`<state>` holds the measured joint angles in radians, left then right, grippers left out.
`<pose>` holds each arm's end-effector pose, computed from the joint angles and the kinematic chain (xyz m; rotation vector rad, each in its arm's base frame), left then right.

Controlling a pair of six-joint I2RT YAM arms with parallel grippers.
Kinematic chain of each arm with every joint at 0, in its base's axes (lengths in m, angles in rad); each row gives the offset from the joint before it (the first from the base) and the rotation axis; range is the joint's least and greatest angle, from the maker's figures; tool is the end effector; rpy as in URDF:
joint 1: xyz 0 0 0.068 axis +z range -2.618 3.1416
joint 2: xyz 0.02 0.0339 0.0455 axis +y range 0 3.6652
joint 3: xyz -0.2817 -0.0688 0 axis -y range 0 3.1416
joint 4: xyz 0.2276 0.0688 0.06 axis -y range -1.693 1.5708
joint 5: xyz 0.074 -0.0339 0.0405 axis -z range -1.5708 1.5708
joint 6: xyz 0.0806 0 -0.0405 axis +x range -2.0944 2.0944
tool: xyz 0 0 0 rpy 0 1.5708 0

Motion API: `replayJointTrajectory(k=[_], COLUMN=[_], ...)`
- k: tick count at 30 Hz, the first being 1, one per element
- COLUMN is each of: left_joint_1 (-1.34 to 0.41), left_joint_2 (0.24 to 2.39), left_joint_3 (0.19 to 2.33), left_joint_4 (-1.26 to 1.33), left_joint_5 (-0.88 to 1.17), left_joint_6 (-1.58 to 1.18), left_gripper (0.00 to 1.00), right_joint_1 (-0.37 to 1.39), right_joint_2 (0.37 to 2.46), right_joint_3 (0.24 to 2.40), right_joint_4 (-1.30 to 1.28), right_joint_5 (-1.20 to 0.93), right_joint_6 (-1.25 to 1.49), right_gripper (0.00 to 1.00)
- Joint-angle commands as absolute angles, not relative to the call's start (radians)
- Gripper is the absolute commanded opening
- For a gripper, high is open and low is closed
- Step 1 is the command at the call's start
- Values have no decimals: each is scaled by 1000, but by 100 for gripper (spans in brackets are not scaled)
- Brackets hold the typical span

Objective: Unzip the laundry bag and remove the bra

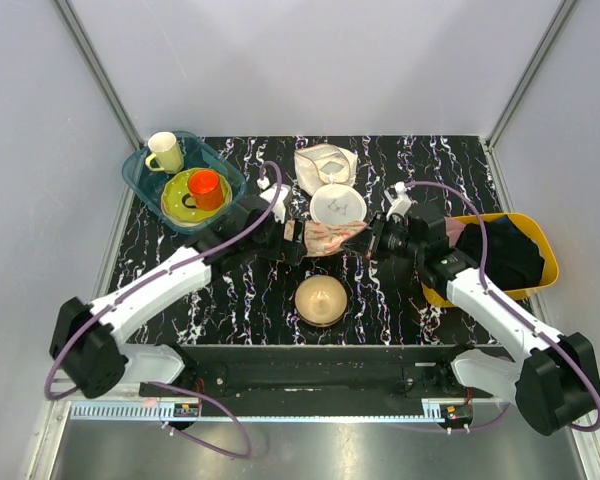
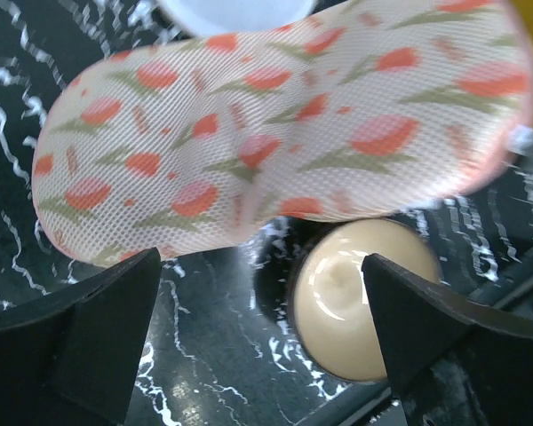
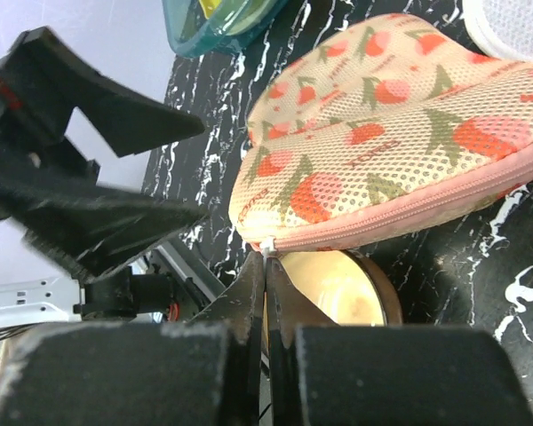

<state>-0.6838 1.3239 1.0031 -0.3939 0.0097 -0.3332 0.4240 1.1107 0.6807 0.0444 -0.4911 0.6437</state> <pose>0.2343 -0.1919 0.2705 0.4141 2.3080 -0.5308 0.2225 0.1421 0.2710 -0.1203 2.0963 1.1561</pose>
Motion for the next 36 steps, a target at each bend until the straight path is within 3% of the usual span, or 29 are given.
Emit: replayJointTrajectory(k=[1,9,12,15,18,19,20,24,31,36], left_joint_1=[-758,-847,-847,-847,-847,-848,-848,-847,-844,-842], left_joint_2=[1210,1327,1385,1431,1442,1436,1416,1340,1175,1157], left_joint_3=[1014,1094,1135,1161,1158,1151,1137,1075,942,931], left_joint_4=[-298,-209,-190,-181,-180,-178,-178,-180,-156,-160], left_joint_5=[78,69,104,103,80,72,48,-17,-152,-143], left_joint_6=[-265,-186,-184,-187,-198,-202,-206,-199,-184,-196], left_gripper=[99,98,90,76,39,23,1,0,0,0], right_joint_1=[420,420,420,422,420,420,417,361,163,166], right_joint_2=[1094,1103,1100,1094,1091,1088,1089,1062,1112,1121], right_joint_3=[790,842,851,848,847,848,850,844,825,810], right_joint_4=[-52,-64,-75,-77,-100,-109,-123,-170,-169,-88], right_joint_5=[-535,-580,-578,-571,-557,-539,-525,-472,-561,-650], right_joint_6=[672,695,701,707,695,687,678,635,595,652], right_gripper=[0,0,0,0,0,0,0,0,0,0])
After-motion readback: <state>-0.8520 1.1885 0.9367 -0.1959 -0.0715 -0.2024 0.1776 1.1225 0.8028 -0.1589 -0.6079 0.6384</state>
